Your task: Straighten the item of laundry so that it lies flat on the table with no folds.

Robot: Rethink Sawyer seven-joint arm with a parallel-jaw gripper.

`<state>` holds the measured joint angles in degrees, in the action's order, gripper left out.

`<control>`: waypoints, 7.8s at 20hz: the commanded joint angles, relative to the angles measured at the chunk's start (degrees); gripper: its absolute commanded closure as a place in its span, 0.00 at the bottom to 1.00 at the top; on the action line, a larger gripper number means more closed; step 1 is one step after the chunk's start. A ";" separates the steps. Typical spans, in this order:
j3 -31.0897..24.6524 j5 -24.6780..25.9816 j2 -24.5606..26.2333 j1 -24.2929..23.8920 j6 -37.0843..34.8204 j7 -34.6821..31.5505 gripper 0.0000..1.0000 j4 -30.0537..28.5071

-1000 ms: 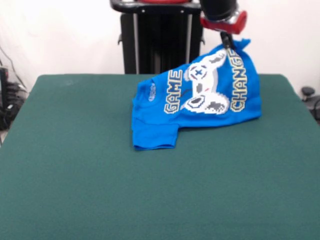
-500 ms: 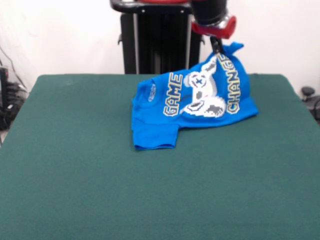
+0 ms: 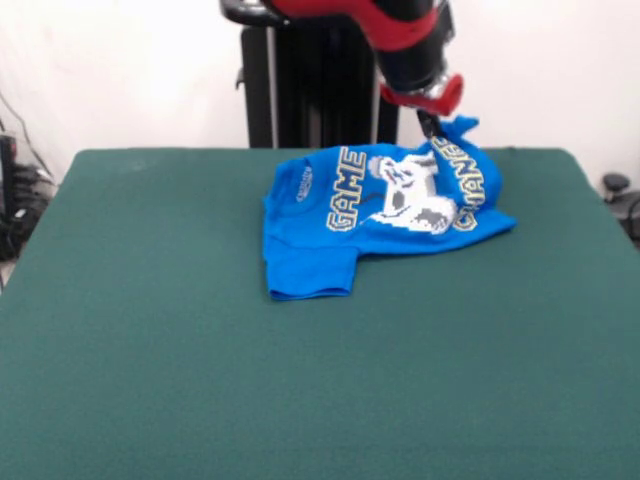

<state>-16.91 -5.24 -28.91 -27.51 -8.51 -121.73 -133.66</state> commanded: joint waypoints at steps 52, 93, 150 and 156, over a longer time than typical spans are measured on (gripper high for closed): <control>6.77 -18.88 -6.87 15.01 21.84 -19.20 0.00 7.95; 6.43 -34.67 -1.18 29.29 27.47 -28.46 0.00 10.51; 4.83 -43.21 -2.87 36.40 25.77 -30.38 0.00 9.28; 9.97 -52.79 -4.74 42.92 20.66 -23.15 0.00 10.13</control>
<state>-6.93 -47.61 -33.11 9.72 20.79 -134.31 -127.00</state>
